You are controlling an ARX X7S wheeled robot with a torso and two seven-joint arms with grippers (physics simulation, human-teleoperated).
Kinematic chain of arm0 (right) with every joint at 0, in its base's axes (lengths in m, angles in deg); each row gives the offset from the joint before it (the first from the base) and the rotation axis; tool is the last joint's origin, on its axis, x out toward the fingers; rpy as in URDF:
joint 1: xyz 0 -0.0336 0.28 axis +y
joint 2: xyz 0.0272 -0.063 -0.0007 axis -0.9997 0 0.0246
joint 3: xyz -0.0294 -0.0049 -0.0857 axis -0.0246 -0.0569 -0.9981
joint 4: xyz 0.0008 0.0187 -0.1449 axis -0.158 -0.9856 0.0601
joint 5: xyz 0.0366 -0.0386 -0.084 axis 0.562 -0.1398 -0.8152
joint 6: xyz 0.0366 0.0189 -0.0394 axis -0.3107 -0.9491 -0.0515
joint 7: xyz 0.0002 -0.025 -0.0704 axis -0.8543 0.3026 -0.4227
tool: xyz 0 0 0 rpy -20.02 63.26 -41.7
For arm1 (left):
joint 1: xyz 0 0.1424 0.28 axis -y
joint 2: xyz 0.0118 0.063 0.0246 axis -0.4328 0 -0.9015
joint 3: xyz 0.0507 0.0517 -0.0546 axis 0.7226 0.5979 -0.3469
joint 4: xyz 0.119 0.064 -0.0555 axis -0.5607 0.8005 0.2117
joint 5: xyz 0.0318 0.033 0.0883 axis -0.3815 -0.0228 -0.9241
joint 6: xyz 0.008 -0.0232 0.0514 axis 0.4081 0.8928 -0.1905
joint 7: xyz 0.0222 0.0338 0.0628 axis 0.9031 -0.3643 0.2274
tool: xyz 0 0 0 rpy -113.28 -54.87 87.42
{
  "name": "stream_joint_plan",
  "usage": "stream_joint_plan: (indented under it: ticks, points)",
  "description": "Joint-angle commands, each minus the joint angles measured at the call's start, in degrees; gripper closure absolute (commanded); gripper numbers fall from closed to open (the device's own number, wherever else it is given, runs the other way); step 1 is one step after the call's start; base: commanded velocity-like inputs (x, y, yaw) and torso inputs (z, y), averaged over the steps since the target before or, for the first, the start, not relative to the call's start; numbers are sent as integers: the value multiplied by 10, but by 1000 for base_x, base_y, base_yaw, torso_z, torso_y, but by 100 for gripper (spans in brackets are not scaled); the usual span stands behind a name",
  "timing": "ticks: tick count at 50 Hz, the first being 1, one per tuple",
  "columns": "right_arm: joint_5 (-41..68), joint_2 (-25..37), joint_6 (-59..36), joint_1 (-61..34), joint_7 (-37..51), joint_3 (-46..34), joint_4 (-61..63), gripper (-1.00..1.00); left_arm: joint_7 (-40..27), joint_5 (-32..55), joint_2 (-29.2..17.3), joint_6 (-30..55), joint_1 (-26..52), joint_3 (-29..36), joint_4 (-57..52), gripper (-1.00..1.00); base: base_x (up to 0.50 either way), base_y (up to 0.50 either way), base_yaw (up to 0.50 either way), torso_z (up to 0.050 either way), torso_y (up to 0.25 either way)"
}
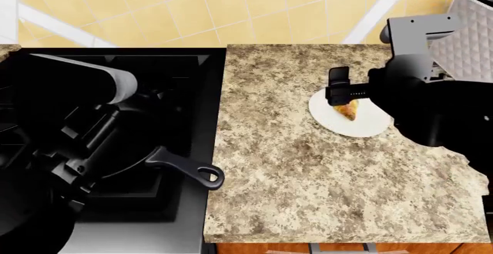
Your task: Pick the croissant and place it on the pan. Then turn on the stove to warm the croissant.
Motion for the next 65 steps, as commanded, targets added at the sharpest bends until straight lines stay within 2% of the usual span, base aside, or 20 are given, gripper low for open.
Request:
stream_joint_plan:
  ticks: [1,35,65]
  points:
    - [-37,-6,26,-8,-38,-21,-44,-100,0,4,-3,-5,2,4,2,-100,0,0,0,0,0]
    - [-125,-53,117,-22,-102,-67,-192,-100,5,-3,-13,-24,-1,9,1,-100,0,0,0,0,0]
    - [-145,-74,143,-9,-135,-86,-268,-100,-7,18,-24,-35,-4,10,-3,-100,0,0,0,0,0]
